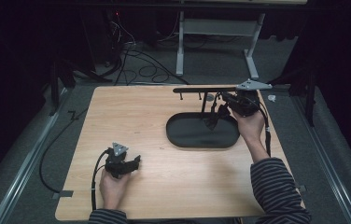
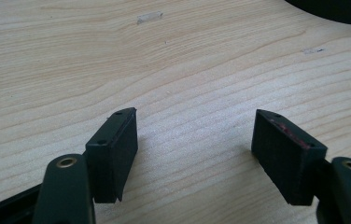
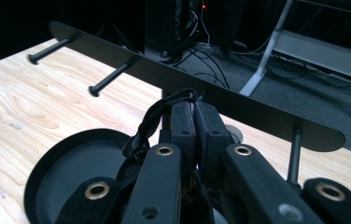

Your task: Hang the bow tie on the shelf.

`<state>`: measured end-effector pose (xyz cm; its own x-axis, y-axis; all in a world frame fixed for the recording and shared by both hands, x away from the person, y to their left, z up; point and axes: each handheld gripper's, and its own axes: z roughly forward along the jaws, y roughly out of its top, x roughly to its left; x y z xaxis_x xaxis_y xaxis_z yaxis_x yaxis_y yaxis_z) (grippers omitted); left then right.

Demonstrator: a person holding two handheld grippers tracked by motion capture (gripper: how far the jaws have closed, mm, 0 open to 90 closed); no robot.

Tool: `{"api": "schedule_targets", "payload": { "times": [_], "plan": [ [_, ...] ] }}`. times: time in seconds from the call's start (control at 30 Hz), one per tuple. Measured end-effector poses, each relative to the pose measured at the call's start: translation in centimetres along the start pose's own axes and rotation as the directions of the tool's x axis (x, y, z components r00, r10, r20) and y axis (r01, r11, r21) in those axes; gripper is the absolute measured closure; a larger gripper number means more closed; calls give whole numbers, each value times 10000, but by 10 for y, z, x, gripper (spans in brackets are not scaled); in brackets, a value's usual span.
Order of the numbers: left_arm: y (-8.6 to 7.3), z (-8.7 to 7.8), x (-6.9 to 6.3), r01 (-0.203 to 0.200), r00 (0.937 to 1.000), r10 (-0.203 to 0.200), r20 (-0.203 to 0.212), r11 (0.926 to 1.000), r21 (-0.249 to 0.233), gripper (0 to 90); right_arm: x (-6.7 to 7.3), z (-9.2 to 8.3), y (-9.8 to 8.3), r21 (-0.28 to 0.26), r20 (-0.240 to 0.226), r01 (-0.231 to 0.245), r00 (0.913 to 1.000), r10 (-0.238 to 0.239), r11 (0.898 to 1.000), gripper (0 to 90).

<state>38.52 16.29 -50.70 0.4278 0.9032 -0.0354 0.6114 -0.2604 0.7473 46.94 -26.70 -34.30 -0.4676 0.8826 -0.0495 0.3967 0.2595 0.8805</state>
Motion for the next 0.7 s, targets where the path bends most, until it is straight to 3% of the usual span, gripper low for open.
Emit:
{"api": "schedule_targets", "payload": {
  "times": [0.23,0.37,0.7],
  "plan": [
    [0,0,0,11,10000,-11,1,10000,-12,319,-5,9,0,159,185,-155,9997,152,9998,878],
    [0,0,0,6,10000,-6,-1,10000,-3,319,-7,13,-2,256,228,-386,9990,381,9989,789],
    [0,0,0,-17,10000,17,-4,10000,16,319,-9,-1,-12,94,35,-523,9986,523,9986,744]
  ]
}}
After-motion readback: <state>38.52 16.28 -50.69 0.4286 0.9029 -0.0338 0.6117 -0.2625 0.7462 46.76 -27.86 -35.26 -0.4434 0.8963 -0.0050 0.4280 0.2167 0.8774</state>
